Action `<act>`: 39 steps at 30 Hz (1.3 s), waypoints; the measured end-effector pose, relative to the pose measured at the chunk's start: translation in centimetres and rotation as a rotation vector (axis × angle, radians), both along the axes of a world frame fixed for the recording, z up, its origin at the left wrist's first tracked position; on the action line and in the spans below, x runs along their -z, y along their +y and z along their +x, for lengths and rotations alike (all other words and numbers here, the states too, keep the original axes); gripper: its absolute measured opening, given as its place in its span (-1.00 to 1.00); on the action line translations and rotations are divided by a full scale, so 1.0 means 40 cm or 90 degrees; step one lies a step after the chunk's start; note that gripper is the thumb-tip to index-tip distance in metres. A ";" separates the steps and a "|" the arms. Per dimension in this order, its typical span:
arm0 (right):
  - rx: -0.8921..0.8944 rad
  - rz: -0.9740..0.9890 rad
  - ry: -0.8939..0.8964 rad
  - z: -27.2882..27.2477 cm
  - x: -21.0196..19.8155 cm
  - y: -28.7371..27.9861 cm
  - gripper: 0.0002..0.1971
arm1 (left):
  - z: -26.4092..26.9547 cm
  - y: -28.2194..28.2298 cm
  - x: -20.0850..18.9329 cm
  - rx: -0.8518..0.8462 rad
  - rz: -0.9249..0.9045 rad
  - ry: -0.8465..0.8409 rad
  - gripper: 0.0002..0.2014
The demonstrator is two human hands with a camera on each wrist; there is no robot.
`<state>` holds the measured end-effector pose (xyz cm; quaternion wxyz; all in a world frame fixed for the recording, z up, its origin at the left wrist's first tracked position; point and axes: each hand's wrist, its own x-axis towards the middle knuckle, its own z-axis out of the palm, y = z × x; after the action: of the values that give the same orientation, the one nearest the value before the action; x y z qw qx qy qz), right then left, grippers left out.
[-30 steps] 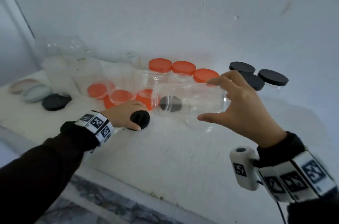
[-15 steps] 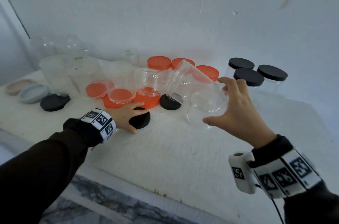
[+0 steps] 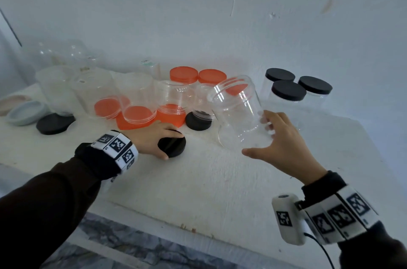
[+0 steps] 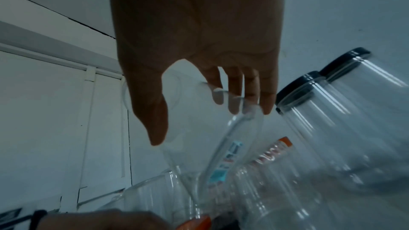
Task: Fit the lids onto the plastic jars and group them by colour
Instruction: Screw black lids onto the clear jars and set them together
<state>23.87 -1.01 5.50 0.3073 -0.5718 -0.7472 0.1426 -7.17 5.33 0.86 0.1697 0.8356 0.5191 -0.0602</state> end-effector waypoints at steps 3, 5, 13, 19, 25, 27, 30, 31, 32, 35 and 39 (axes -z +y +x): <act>-0.004 -0.033 0.076 0.027 0.024 -0.014 -0.14 | 0.023 0.003 -0.019 0.007 0.080 -0.131 -0.29; -0.003 -0.052 0.126 0.047 0.035 -0.023 -0.20 | 0.048 0.003 -0.034 0.002 0.135 -0.244 -0.27; 0.015 -0.135 0.198 0.125 0.073 -0.046 -0.16 | 0.175 -0.016 -0.098 0.031 0.256 -0.522 -0.38; 0.033 -0.193 0.162 0.148 0.106 -0.037 -0.17 | 0.261 -0.025 -0.125 0.098 0.234 -0.609 -0.44; 0.043 -0.240 0.147 0.146 0.125 -0.039 -0.14 | 0.336 -0.029 -0.157 0.131 0.190 -0.656 -0.48; 0.044 -0.261 0.147 0.145 0.126 -0.039 -0.15 | 0.358 -0.030 -0.169 0.171 0.211 -0.652 -0.46; 0.039 -0.296 0.184 0.143 0.124 -0.043 -0.16 | 0.385 -0.024 -0.179 0.203 0.202 -0.633 -0.41; 0.040 -0.299 0.191 0.142 0.122 -0.047 -0.18 | 0.392 -0.020 -0.181 0.203 0.195 -0.615 -0.39; 0.046 -0.293 0.189 0.140 0.121 -0.048 -0.21 | 0.399 -0.016 -0.181 0.201 0.187 -0.593 -0.38; 0.066 -0.247 0.194 0.138 0.120 -0.043 -0.30 | 0.416 -0.006 -0.180 0.214 0.161 -0.532 -0.41; 0.074 -0.209 0.237 0.136 0.124 -0.039 -0.32 | 0.442 -0.002 -0.168 0.272 0.185 -0.455 -0.36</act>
<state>29.30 -2.55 0.54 0.3507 -0.6200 -0.6103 0.3467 10.51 5.26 7.58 0.2029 0.9076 0.2465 0.2727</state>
